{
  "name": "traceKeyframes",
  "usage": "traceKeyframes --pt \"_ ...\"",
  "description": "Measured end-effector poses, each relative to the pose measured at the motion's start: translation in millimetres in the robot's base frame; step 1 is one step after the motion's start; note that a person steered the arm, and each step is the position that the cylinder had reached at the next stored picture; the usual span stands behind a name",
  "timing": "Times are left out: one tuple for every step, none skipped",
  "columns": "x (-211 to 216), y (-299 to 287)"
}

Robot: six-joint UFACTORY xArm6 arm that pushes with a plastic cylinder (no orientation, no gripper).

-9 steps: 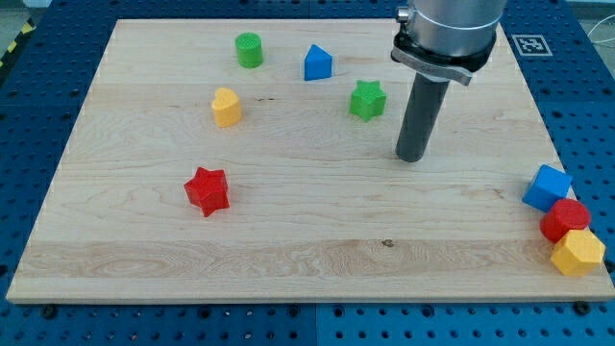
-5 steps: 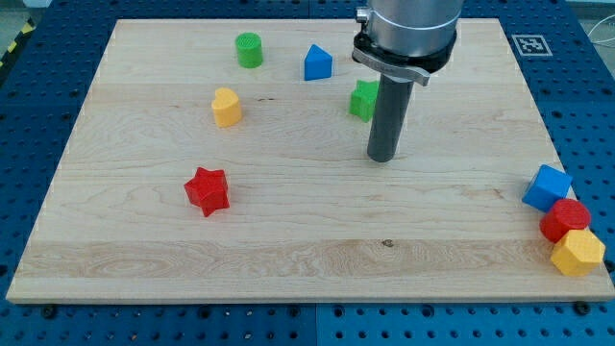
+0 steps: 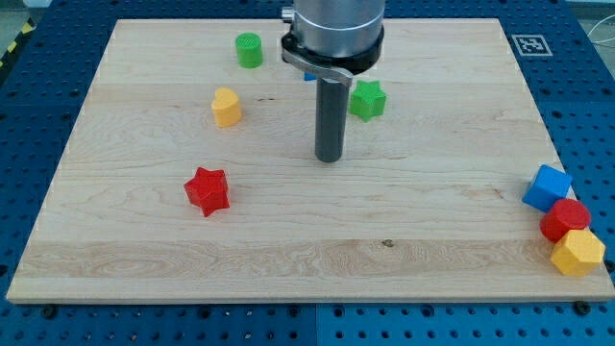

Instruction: Push the red star to the group of blocks

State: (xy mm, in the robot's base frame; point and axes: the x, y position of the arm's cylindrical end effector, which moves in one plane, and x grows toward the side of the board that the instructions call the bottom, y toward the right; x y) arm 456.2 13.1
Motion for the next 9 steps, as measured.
traceKeyframes --pt "0 -16" --pt "0 -31" --pt "0 -46" --pt "0 -62" --pt "0 -80" --pt "-3 -98" --pt "-5 -115" --pt "-5 -133" --pt "-5 -151"
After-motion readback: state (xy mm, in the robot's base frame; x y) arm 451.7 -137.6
